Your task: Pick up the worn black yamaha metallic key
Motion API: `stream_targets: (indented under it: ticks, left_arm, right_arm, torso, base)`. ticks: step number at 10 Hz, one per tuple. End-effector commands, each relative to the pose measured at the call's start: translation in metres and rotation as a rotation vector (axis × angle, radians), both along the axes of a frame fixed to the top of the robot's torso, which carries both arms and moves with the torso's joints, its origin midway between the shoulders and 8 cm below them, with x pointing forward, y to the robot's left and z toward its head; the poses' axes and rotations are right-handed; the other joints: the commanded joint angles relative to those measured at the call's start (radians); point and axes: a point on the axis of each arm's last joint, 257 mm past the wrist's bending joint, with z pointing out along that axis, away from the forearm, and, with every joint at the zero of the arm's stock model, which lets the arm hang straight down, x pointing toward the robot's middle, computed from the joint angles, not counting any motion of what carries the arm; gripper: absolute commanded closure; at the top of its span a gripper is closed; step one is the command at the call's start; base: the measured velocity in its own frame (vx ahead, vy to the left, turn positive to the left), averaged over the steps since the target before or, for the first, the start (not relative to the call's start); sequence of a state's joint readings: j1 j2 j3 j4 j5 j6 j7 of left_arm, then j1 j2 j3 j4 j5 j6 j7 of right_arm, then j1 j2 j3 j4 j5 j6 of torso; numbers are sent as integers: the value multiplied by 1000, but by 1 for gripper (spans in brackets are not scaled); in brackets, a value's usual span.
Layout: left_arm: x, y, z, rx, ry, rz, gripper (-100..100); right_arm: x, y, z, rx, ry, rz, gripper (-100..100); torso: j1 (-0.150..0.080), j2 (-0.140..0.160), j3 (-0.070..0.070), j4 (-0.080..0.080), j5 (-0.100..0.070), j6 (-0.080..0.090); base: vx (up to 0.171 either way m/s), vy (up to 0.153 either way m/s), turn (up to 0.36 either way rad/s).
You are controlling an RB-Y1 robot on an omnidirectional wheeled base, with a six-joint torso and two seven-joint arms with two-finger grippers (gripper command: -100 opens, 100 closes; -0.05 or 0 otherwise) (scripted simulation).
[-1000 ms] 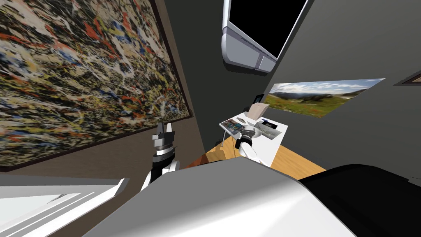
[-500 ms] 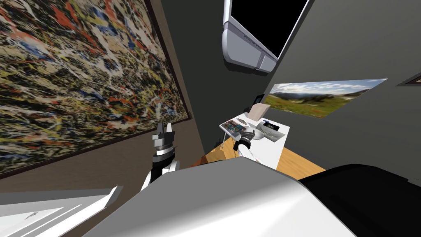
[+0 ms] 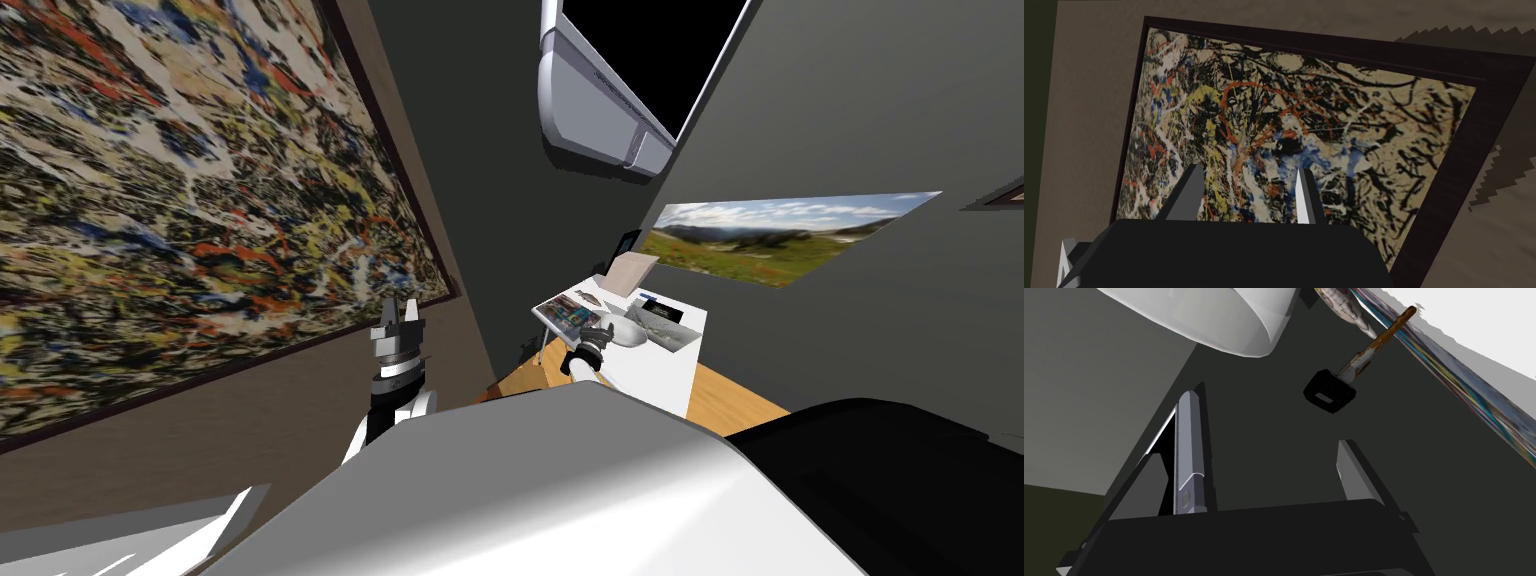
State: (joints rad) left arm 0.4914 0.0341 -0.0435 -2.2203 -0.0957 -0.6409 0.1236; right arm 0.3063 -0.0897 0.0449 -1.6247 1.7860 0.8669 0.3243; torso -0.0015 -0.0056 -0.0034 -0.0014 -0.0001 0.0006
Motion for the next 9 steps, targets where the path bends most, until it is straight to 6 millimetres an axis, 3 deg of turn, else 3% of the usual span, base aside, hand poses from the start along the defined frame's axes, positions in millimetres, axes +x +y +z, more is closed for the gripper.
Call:
stream_targets:
  ticks: [1,4,5,6,7,9]
  left_arm:
    - [0,0,0,0,0,0,0]
    - [0,0,0,0,0,0,0]
    - [0,0,0,0,0,0,0]
    - [0,0,0,0,0,0,0]
    - [0,0,0,0,0,0,0]
    - [0,0,0,0,0,0,0]
  right_arm:
    - [-7,10,-13,-10,38,-8,-100]
    - [-21,30,-45,16,108,-23,-100]
    - [-15,24,-36,8,90,-20,-100]
    - [-16,24,-38,9,93,-20,0]
    - [-7,10,-38,6,95,-2,-100]
    - [2,-4,-38,3,96,15,-100]
  torso:
    - [0,0,0,0,0,0]
    - [0,2,1,1,0,0]
    - [0,3,2,1,0,0]
    - [0,5,3,1,0,0]
    - [1,6,3,1,0,0]
    - [7,5,3,1,2,0]
  base:
    - [83,-25,-51]
    - [56,-21,-32]
    - [20,-8,-5]
    - [0,0,0]
    - [25,58,-96]
    - [13,114,-102]
